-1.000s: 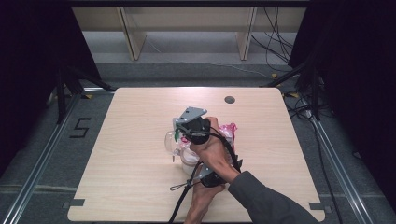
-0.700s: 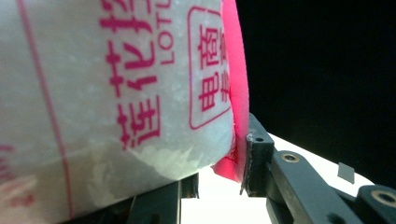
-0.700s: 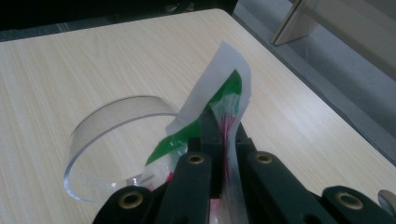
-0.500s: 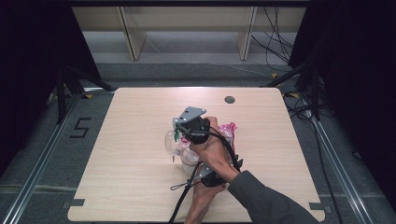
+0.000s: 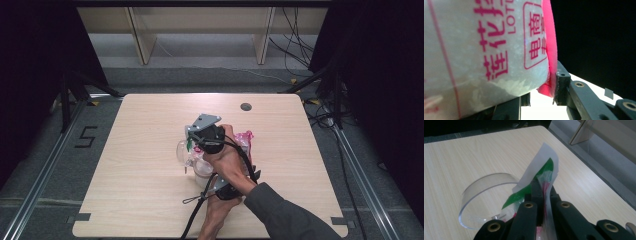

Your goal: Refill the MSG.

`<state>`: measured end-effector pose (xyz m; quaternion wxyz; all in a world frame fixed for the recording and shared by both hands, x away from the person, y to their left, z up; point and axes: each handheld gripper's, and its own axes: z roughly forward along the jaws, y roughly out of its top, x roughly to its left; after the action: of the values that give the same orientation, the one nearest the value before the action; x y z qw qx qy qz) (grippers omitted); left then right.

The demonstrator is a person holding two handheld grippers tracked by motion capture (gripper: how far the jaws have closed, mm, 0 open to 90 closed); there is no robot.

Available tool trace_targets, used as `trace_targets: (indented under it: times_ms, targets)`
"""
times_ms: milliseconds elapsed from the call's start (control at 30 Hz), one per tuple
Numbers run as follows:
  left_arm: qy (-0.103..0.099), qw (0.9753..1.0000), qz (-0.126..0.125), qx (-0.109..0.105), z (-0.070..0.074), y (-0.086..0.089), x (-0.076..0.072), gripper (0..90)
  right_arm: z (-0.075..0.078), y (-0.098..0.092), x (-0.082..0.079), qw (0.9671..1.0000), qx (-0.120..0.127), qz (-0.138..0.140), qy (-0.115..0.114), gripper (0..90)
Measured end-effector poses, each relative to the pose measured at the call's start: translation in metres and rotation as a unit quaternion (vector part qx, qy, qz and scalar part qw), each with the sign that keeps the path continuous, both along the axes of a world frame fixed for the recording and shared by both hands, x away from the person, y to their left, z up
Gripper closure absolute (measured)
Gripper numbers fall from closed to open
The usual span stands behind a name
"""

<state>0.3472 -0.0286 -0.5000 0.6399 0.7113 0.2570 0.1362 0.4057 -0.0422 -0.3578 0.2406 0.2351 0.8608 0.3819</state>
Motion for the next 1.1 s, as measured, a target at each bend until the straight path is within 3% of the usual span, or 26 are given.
trace_targets:
  times_ms: [533, 600, 633, 767, 900, 1100]
  targets:
    - [-0.001, 1.0, -0.002, -0.001, 0.0002, -0.0003, 0.0, 72.1, 0.0009, 0.0031, -0.0016, 1.0, -0.006, 0.006, 0.0, 90.0]
    - [-0.003, 1.0, -0.003, -0.005, 0.0003, -0.0009, -0.0004, 72.3, 0.0009, 0.0029, -0.0018, 1.0, -0.007, 0.007, 0.0, 90.0]
    - [0.0, 0.9998, 0.003, -0.022, 0.0003, -0.0032, -0.0016, 72.5, 0.0017, 0.0023, -0.0018, 0.9999, -0.008, 0.007, 0.004, 90.0]
    - [0.001, 0.9995, 0.001, -0.031, 0.0005, -0.0047, -0.0022, 73.6, 0.0021, 0.0012, -0.0013, 1.0, -0.005, 0.006, 0.006, 90.0]
    - [0.001, 0.9994, 0.003, -0.033, 0.0006, -0.0052, -0.0024, 74.5, 0.0027, 0.0001, -0.0014, 0.9999, 0.0, 0.001, 0.016, 90.0]
    - [0.001, 0.9994, 0.006, -0.033, 0.0, -0.0044, -0.0021, 75.3, 0.0024, 0.0008, -0.0012, 0.9999, -0.002, 0.003, 0.012, 90.0]
